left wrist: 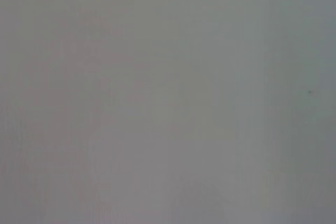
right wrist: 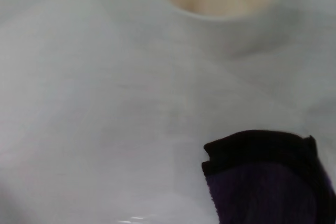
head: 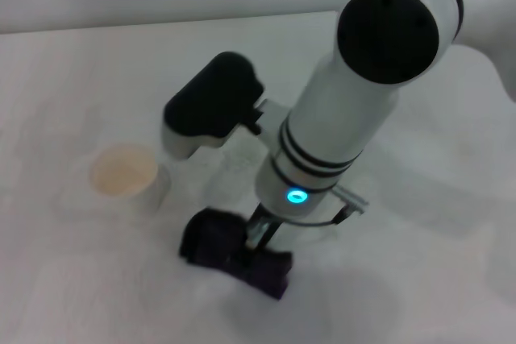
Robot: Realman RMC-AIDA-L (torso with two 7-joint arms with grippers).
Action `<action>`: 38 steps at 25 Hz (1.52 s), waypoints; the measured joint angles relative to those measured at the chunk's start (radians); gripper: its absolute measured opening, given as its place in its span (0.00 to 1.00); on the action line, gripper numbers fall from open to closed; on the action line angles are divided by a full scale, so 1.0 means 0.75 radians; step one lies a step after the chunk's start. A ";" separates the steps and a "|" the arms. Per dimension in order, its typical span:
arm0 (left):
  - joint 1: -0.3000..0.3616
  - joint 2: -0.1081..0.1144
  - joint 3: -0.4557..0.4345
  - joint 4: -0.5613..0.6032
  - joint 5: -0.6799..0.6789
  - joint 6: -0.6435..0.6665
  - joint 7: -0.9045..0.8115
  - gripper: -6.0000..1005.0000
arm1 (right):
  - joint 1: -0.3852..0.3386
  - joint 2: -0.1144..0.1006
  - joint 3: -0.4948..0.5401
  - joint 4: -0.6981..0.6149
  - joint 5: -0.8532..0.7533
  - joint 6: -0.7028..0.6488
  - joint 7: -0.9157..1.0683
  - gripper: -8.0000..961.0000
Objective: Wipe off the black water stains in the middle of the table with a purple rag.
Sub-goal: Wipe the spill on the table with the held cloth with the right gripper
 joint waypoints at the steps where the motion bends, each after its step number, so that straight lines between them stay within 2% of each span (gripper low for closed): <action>1: -0.003 0.000 0.000 0.000 0.000 0.002 0.000 0.87 | 0.004 0.000 -0.012 0.014 0.035 -0.007 -0.009 0.08; 4: -0.009 0.000 0.000 -0.001 0.000 0.006 0.000 0.87 | 0.024 0.000 -0.051 0.025 0.137 -0.021 -0.056 0.09; 7: -0.013 0.000 0.001 -0.002 0.000 0.009 0.000 0.87 | 0.044 0.000 -0.066 -0.009 0.135 -0.029 -0.055 0.09; 13: -0.021 0.000 0.002 -0.002 0.000 0.043 0.000 0.87 | 0.035 -0.004 0.010 -0.067 -0.061 -0.005 0.001 0.09; 20: -0.022 0.000 -0.005 -0.002 0.000 0.052 0.016 0.87 | 0.033 -0.007 0.135 -0.094 -0.333 0.105 0.046 0.10; 24: -0.024 0.001 -0.006 -0.002 -0.004 0.057 0.021 0.87 | 0.027 -0.008 0.167 -0.097 -0.413 0.137 0.069 0.10; 27: -0.027 0.002 -0.006 -0.002 -0.006 0.065 0.030 0.87 | 0.024 -0.003 0.163 -0.097 -0.378 0.126 0.055 0.10; 30: -0.033 0.002 -0.006 -0.002 -0.006 0.067 0.031 0.87 | 0.033 0.000 0.125 -0.093 -0.243 0.093 0.019 0.11; 38: -0.054 0.001 -0.006 -0.002 -0.002 0.084 0.031 0.87 | 0.082 0.000 -0.048 -0.079 0.066 0.020 -0.023 0.11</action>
